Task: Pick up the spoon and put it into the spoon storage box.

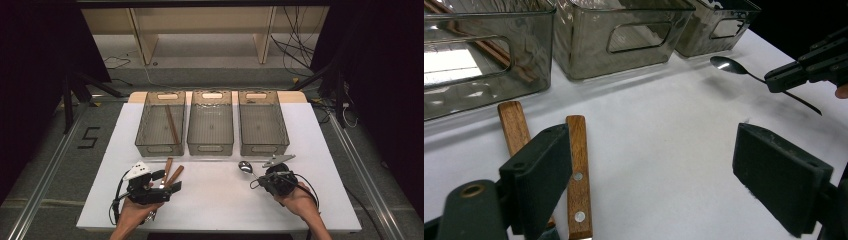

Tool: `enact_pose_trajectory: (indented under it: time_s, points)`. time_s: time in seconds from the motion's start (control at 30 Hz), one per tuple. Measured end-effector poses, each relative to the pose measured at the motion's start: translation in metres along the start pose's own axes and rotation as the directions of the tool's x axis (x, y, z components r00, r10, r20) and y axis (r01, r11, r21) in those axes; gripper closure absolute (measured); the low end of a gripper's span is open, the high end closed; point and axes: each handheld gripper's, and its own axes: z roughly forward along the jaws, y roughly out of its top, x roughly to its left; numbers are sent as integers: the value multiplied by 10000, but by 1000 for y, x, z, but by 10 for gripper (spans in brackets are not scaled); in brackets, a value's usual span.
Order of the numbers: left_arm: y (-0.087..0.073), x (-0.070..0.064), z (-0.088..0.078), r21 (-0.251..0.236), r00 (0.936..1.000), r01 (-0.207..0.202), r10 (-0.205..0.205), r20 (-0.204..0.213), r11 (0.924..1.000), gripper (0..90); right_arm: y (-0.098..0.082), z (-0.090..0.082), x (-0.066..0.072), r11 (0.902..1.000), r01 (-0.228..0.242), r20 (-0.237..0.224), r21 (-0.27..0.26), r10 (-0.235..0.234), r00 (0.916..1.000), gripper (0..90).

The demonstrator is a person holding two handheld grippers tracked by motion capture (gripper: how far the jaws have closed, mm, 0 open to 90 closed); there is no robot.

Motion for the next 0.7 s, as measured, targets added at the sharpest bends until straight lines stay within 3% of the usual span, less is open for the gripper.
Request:
enact_pose_trajectory:
  time_s: [0.33, 0.7]
  points:
    - [0, 3, -3, -140, 9999, 54, -56, -161, 9999, 159, 15, -10, 3, 9986, 62, -190, -527, -72, 9998, 854]
    - [-3, 7, -8, -202, 9996, 157, -162, -249, 9997, 159, 69, -17, 4, 9894, -38, -585, -1454, -48, 9983, 855]
